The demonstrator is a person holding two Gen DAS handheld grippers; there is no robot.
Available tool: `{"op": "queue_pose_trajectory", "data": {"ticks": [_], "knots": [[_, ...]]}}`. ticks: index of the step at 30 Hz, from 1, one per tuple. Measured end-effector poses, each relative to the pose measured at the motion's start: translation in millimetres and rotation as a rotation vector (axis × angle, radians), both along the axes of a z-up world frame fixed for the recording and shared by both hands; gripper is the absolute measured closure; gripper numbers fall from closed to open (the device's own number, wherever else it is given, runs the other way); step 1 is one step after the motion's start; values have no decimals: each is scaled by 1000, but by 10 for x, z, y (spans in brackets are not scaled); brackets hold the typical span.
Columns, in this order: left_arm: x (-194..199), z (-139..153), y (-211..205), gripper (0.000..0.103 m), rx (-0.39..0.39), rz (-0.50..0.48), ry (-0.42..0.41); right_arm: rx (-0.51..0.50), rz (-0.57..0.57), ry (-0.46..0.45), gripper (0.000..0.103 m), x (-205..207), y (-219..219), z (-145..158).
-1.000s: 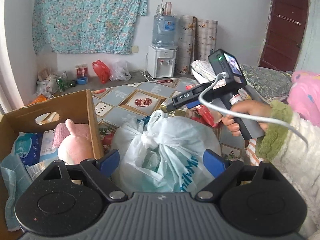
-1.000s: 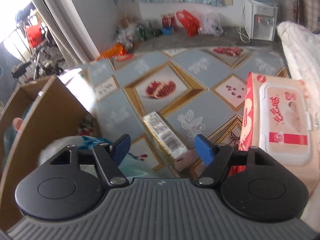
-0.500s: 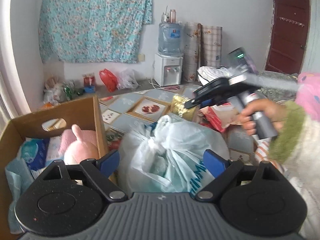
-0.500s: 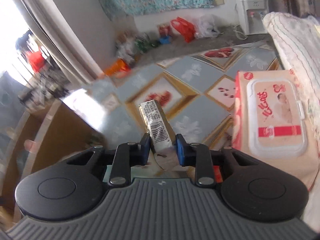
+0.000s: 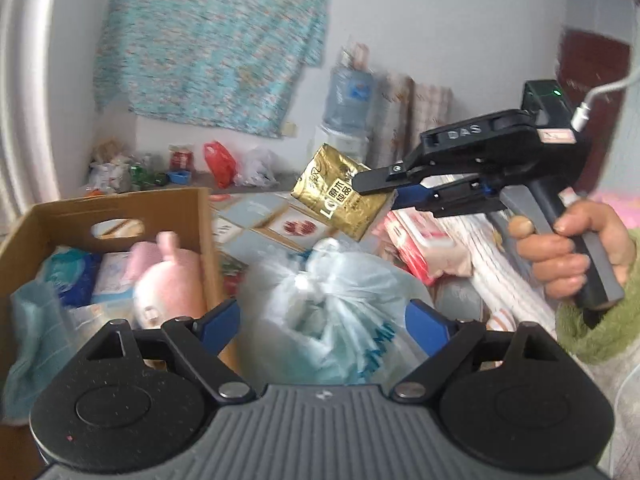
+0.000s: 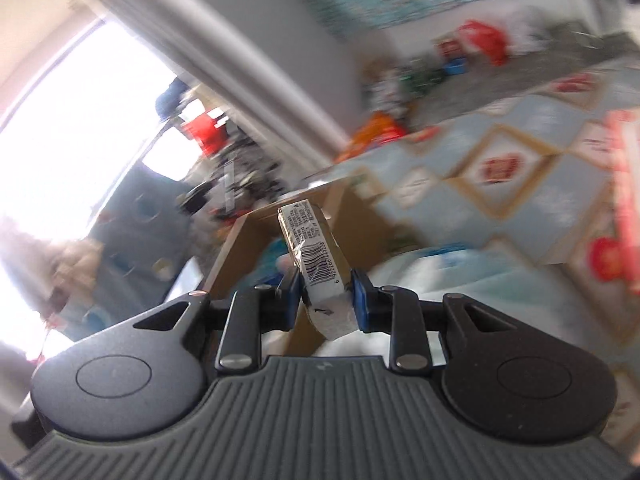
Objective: Organize soft objects
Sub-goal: 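Lift the gold packet with the right tool and carry it to the box, then lower the gold packet into the box and open the right tool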
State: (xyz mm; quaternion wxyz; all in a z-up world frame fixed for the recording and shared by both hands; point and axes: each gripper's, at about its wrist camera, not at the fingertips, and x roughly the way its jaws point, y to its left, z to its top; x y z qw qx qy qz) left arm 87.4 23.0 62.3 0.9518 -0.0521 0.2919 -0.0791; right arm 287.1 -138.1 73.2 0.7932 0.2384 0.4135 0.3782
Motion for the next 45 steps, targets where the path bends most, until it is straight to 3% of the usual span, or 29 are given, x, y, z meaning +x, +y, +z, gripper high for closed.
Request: {"op": "queue_pose_trajectory", "data": {"ticks": [5, 10, 16, 21, 26, 33, 37, 42, 45], "knots": [[-438, 91, 571, 12, -56, 164, -69, -14, 152, -38, 77, -207, 726, 291], [-867, 89, 1253, 12, -92, 369, -107, -74, 257, -3, 77, -303, 1455, 273], [-1361, 23, 2029, 11, -137, 618, -145, -126, 372, 156, 77, -416, 2354, -87], [-1636, -57, 2430, 11, -176, 749, -135, -192, 484, 278, 77, -628, 3217, -530], [-1768, -124, 2586, 11, -193, 774, -121, -254, 508, 375, 75, -727, 3789, -938], [-1834, -284, 2632, 11, -220, 761, -99, -272, 487, 511, 72, -707, 3835, -1241], [-1784, -334, 2654, 11, -232, 749, -90, -300, 459, 469, 56, -682, 3757, -1168], [-1752, -367, 2615, 11, -235, 742, -82, -297, 431, 392, 57, -729, 3653, -1048], [-1745, -383, 2601, 11, -243, 742, -72, -305, 451, 354, 67, -793, 3677, -1009]]}}
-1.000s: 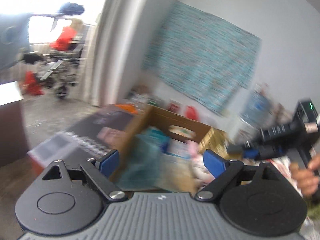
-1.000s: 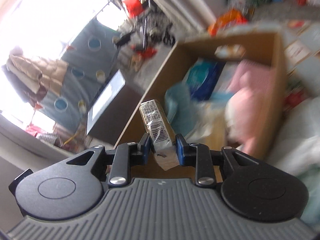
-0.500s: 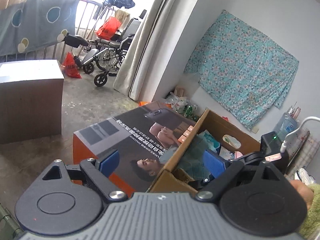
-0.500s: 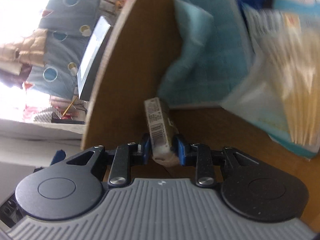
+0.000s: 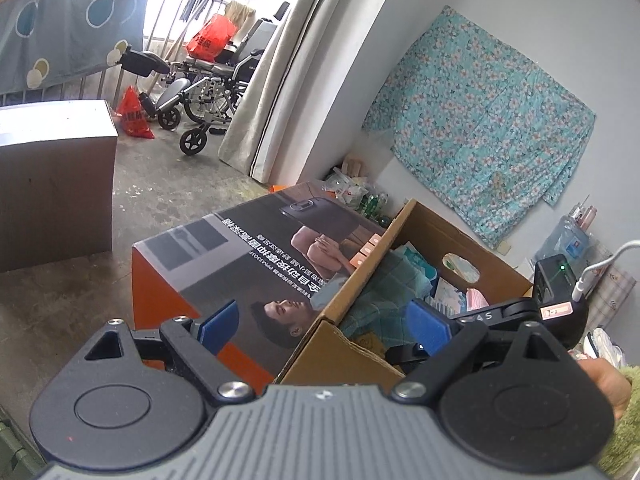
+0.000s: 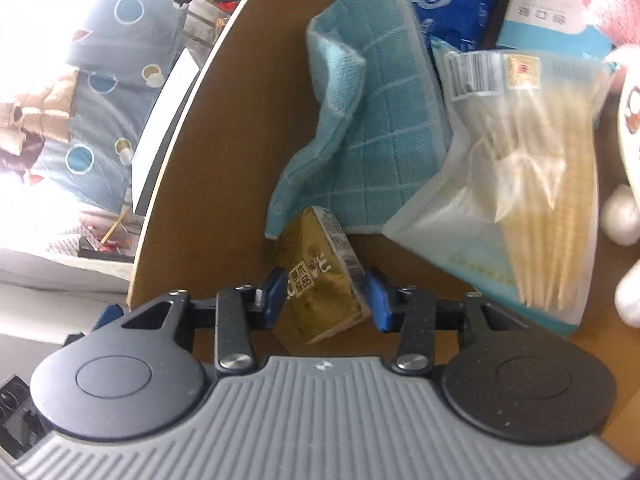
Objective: Organize soft objects
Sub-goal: 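Lower the gold packet into the box and open the right tool, then move the right tool back toward the bed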
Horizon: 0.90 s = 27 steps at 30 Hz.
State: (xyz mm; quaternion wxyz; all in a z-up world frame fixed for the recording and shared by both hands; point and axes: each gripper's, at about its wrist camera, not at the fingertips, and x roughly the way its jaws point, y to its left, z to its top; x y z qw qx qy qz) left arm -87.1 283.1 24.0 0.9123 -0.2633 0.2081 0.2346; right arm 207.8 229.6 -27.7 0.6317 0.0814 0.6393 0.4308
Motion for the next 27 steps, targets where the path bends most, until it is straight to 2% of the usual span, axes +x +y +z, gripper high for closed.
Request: {"op": "queue_pose_trajectory", "data": {"ticks": [1, 5, 11, 12, 15, 18, 20, 23, 27], "knots": [[-3, 1, -4, 11, -2, 1, 1, -1, 21, 0, 72, -38, 42, -13], [-14, 13, -18, 11, -1, 3, 1, -18, 95, 12, 72, -268, 283, -75], [-21, 50, -53, 11, 2, -16, -2, 50, 66, 11, 68, -211, 90, 160], [-28, 64, -72, 11, 6, -25, -7, 64, 59, 1, 63, -210, 12, 246], [-26, 98, -132, 11, 20, -53, -19, 84, 68, -68, 49, -192, -299, 449], [2, 123, -193, 11, 37, -83, -28, 34, 123, -152, 37, -275, -581, 541], [25, 131, -227, 11, 41, -98, -34, -5, 185, -206, 36, -314, -758, 563], [69, 144, -295, 11, 39, -117, -36, -63, 261, -335, 36, -514, -870, 639], [97, 167, -418, 11, 51, -144, -35, -85, 312, -388, 36, -641, -903, 717]]}}
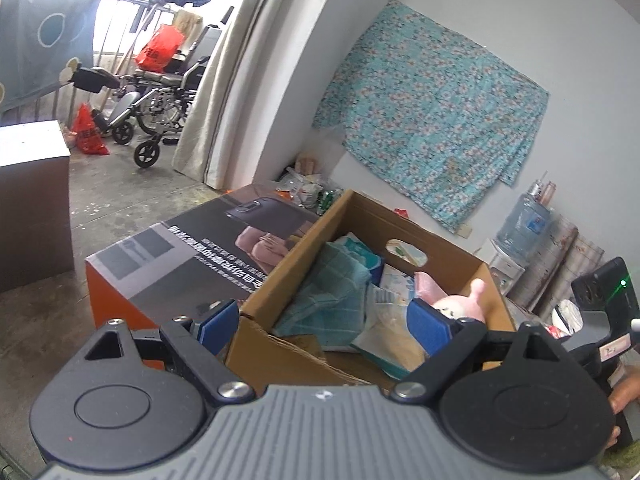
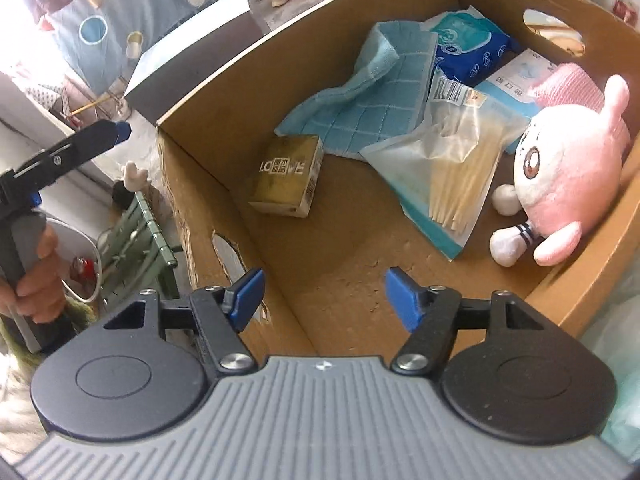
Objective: Organize soft objects
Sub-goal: 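Move the right tool back toward the bed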
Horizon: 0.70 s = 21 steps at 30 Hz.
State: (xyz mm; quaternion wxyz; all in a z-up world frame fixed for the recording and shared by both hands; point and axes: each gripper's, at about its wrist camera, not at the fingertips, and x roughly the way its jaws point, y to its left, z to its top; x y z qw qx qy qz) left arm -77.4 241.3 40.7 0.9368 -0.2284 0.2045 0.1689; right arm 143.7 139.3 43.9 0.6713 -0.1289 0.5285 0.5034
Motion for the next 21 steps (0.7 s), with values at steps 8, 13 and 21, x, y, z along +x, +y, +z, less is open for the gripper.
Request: {"op": "queue_pose_trajectory", "data": {"ticks": [8, 13, 21], "knots": [[55, 38, -186, 11, 20, -54, -2, 13, -45, -40, 36, 80, 4, -135], [89, 85, -315, 11, 28, -114, -30, 195, -147, -7, 36, 180, -268, 67], [309, 222, -935, 5, 101, -386, -55, 513, -434, -130, 23, -74, -1724, 600]]}}
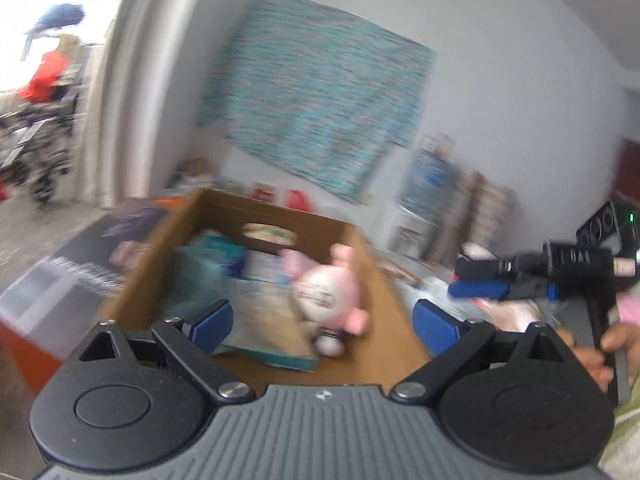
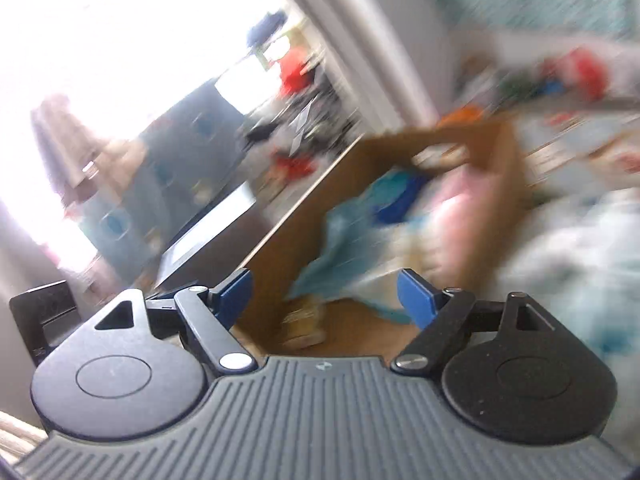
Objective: Organize soft objects
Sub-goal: 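Move the right tool back toward the bed, then grasp the white yogurt cup on the floor with the right tool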
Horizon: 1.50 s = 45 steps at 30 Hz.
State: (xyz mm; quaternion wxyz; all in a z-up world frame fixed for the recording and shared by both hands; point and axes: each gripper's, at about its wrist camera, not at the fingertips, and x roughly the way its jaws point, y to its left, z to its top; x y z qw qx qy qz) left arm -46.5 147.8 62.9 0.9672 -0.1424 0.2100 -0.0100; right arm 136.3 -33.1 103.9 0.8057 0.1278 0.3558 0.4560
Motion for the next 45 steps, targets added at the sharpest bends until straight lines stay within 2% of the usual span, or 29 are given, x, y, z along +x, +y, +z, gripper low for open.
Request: {"op": "queue_pose_trajectory", "data": {"ticks": [3, 7, 12, 17, 21, 23, 25, 30, 38, 45], "knots": [[127, 26, -398, 3, 30, -153, -7, -35, -174, -45, 23, -152, -661, 119], [288, -16, -988, 3, 60, -356, 0, -84, -390, -50, 22, -370, -1420, 166], [470, -236, -1851, 3, 161, -547, 34, -96, -558, 11, 22, -610, -2073, -52], [635, -544, -2482, 3, 234, -662, 62, -106, -663, 76, 22, -783, -2466, -393], [800, -771, -2852, 4, 270, -721, 80, -130, -697, 109, 22, -810, -2637, -640], [878, -867, -3012, 8, 279, -745, 85, -154, -705, 115, 25, -802, -2679, -756], [930, -924, -3135, 10, 293, -757, 75, -185, -712, 112, 32, -779, -2704, -840], [1155, -1083, -3404, 28, 296, -784, 94, -262, -718, 104, 46, -779, -2754, -987], [1486, -1353, -3677, 58, 286, -805, 158, -323, -739, 86, 55, -739, -2814, -1119], [1639, -1501, -3784, 68, 269, -809, 210, -303, -735, 123, 58, -665, -2895, -1247]]}}
